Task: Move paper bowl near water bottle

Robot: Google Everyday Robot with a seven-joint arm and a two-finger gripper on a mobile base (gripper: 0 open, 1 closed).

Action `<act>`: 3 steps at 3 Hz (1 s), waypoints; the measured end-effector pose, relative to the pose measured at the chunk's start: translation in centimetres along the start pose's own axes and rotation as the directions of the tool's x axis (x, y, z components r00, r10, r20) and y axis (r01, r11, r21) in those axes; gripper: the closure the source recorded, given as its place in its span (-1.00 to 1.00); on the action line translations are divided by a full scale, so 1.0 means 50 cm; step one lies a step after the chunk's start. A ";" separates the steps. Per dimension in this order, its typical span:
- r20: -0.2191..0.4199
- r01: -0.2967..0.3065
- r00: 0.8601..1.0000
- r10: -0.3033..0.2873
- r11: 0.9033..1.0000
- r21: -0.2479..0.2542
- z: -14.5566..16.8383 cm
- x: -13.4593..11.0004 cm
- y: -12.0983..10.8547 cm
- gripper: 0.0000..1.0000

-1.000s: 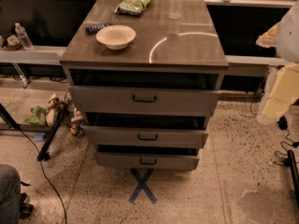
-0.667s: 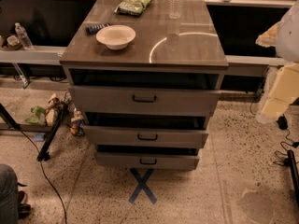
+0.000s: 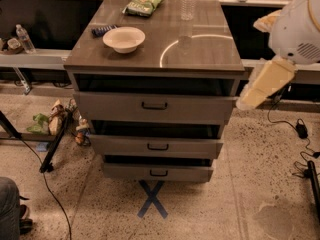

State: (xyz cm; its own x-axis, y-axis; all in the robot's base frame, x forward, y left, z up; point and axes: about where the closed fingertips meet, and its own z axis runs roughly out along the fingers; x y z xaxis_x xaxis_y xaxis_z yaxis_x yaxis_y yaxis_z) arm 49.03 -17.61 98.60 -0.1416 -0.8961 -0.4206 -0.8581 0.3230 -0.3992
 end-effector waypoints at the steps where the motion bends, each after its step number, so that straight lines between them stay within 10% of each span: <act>1: 0.073 0.007 0.997 -0.013 0.996 0.090 0.055 -0.021 -0.044 -1.00; 2: 0.075 0.019 0.997 -0.035 0.979 0.201 0.119 -0.019 -0.092 -1.00; 3: 0.080 0.006 0.996 -0.036 0.939 0.344 0.164 -0.032 -0.185 -1.00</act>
Offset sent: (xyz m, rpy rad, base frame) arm 0.2044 0.0002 0.0878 0.1377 -0.9705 -0.2160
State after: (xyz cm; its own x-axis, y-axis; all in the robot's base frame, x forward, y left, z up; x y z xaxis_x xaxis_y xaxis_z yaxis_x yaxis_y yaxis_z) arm 61.24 -16.64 96.28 -0.0708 -0.8800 -0.4696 -0.6364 0.4024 -0.6581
